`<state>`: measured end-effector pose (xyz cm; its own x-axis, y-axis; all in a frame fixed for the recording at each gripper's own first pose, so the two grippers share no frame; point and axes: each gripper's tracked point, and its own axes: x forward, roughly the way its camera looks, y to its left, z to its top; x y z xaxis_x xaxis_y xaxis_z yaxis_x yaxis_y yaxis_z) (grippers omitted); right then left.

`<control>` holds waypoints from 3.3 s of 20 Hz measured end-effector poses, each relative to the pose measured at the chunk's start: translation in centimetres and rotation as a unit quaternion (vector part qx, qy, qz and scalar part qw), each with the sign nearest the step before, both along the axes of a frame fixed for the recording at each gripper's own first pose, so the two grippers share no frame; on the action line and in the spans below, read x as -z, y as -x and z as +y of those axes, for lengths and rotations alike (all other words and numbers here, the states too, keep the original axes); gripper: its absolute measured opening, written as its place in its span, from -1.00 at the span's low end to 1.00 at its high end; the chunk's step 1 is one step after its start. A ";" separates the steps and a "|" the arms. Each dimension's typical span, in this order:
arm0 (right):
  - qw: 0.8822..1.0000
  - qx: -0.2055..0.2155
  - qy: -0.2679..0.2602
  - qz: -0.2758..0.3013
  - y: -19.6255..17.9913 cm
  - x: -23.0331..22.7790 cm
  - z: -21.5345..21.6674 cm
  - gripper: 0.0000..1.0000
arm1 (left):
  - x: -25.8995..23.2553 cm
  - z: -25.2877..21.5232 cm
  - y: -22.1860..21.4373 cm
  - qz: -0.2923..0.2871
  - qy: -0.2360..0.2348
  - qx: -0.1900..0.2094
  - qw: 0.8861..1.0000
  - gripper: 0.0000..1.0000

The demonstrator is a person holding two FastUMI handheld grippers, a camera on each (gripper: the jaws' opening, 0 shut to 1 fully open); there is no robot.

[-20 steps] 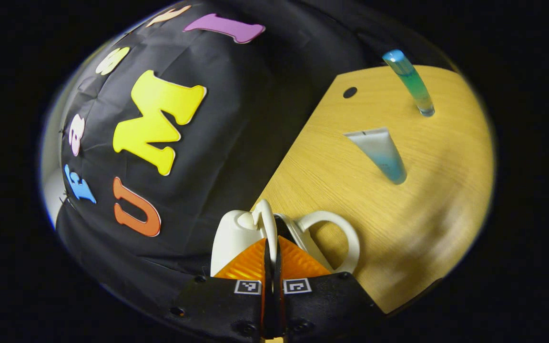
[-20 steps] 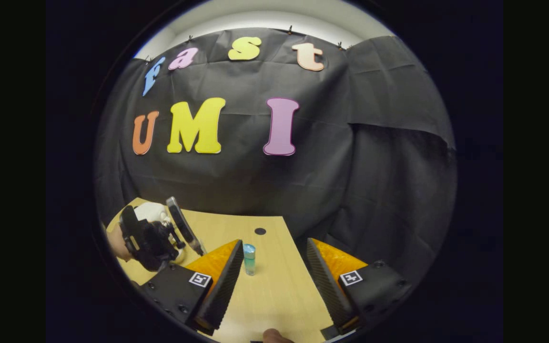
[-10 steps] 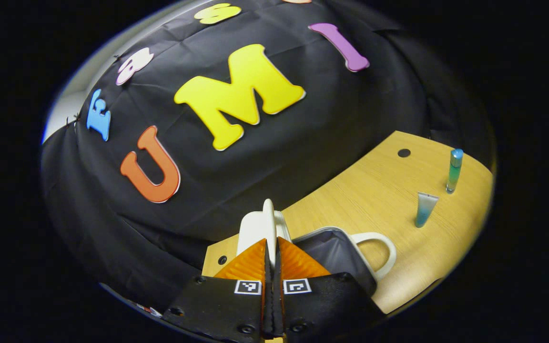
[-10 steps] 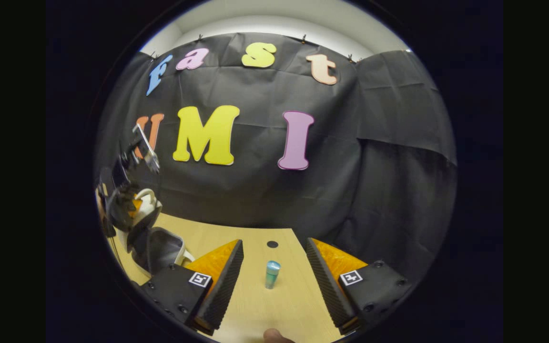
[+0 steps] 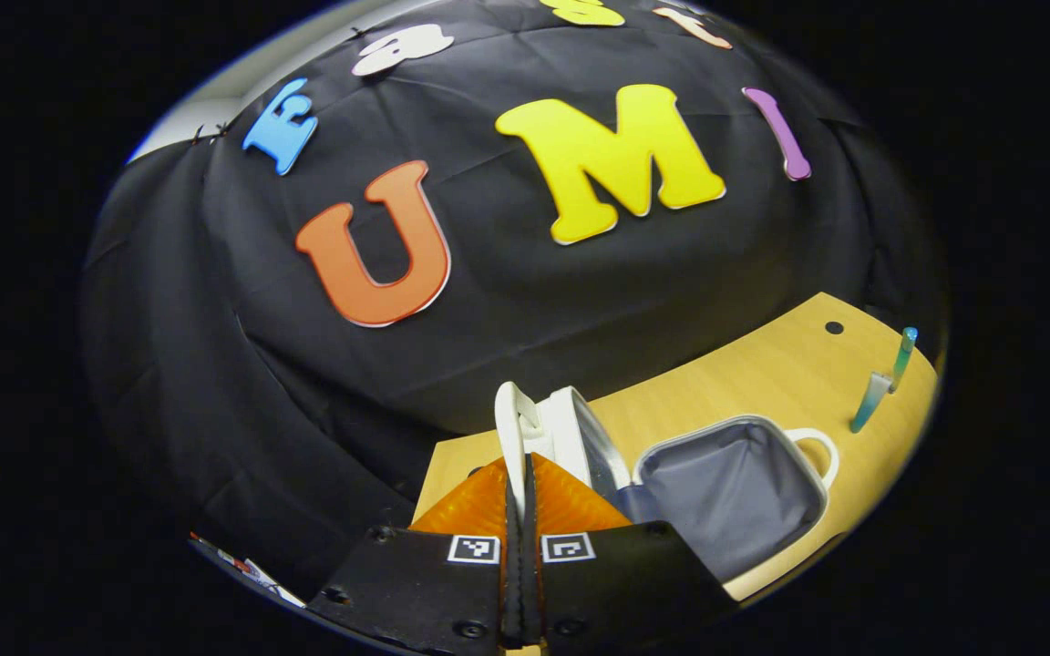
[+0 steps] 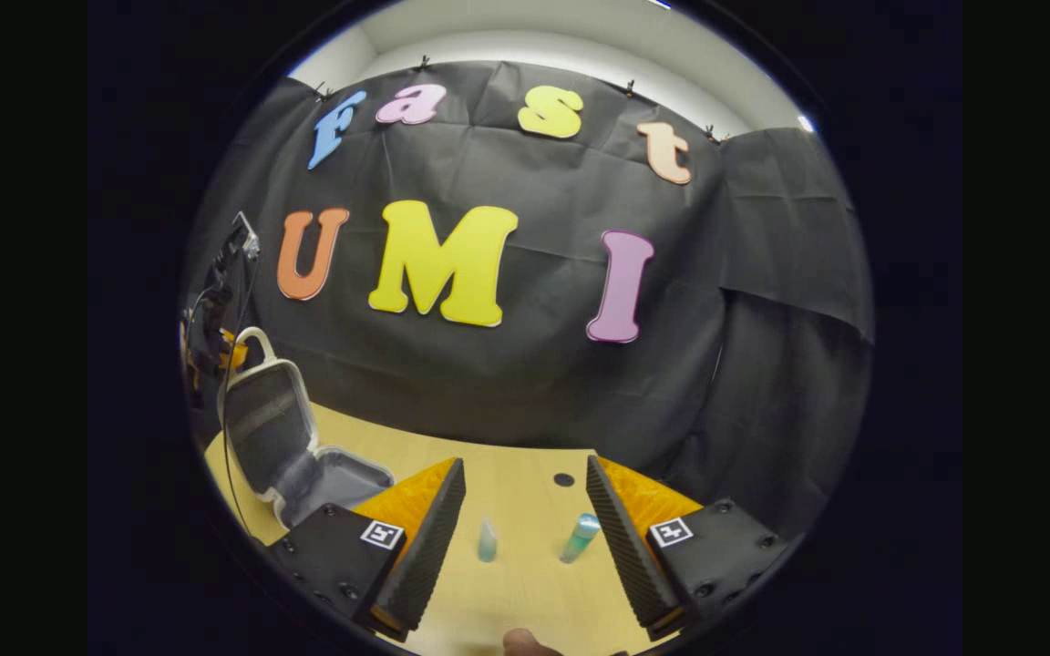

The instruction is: First open the suitcase, pack the skin care products into it, and then close the suitcase.

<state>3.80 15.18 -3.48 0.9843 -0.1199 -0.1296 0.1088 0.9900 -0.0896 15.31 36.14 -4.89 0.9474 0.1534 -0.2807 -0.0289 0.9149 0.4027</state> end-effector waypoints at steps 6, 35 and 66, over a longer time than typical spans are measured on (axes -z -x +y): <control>0.999 0.010 0.016 0.032 0.1 1.6 1.6 0.58 | 7.6 9.1 -3.0 0.047 0.030 -0.023 0.998 -0.94; 0.995 0.022 0.040 0.091 3.4 7.5 -3.7 0.58 | 19.4 11.6 0.8 0.115 0.270 -0.151 0.944 0.99; 0.979 -0.085 0.030 0.181 -1.4 20.6 -18.9 0.58 | 21.8 -45.6 0.2 0.099 0.226 0.192 0.950 0.99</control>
